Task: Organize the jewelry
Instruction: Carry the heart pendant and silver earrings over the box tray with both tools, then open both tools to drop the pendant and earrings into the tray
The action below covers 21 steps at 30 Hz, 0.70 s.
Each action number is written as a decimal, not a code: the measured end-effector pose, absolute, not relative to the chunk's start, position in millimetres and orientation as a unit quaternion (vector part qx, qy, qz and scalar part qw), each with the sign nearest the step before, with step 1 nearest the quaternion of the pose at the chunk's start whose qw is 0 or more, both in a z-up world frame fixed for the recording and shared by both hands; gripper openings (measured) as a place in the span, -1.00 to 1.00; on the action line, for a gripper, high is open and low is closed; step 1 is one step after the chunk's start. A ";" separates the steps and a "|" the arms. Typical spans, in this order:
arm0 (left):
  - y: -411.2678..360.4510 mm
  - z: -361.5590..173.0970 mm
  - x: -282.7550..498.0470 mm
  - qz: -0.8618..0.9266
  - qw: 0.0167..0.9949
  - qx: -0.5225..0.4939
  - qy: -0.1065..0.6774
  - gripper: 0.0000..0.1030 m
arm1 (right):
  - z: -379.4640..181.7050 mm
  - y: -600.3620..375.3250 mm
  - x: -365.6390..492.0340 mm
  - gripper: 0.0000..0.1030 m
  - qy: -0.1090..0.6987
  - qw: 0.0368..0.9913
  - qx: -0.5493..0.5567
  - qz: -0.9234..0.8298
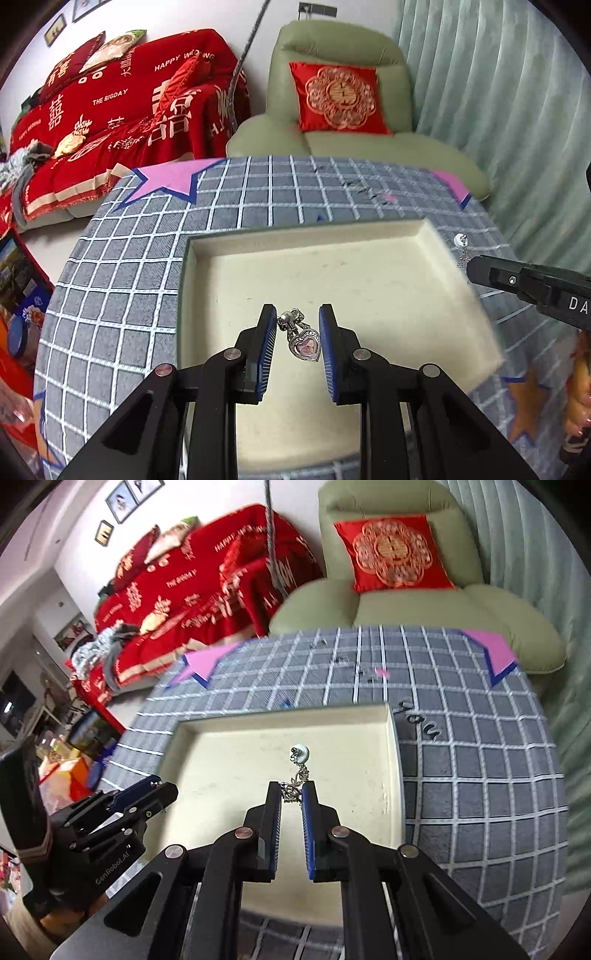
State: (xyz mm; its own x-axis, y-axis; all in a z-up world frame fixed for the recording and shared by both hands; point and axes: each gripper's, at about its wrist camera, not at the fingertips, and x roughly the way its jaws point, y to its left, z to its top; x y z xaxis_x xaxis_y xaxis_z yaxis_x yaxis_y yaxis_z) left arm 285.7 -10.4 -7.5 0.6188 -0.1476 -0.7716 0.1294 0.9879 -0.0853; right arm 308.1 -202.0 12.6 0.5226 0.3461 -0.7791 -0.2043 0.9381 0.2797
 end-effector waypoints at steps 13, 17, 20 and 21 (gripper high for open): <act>-21.6 -52.2 305.5 -0.046 0.887 0.034 0.458 -0.34 | -53.5 -182.9 331.1 -0.76 0.509 0.848 0.048 0.138; -21.6 -59.3 307.6 -0.037 0.885 0.046 0.462 -0.32 | -59.4 -185.1 331.5 -0.76 0.508 0.849 0.050 0.136; -23.8 -59.8 308.2 -0.033 0.886 0.054 0.460 -0.32 | -60.2 -183.8 329.5 -0.76 0.505 0.851 0.047 0.135; -24.1 -59.7 308.7 -0.032 0.886 0.054 0.460 -0.32 | -60.1 -183.1 329.2 -0.72 0.505 0.851 0.046 0.135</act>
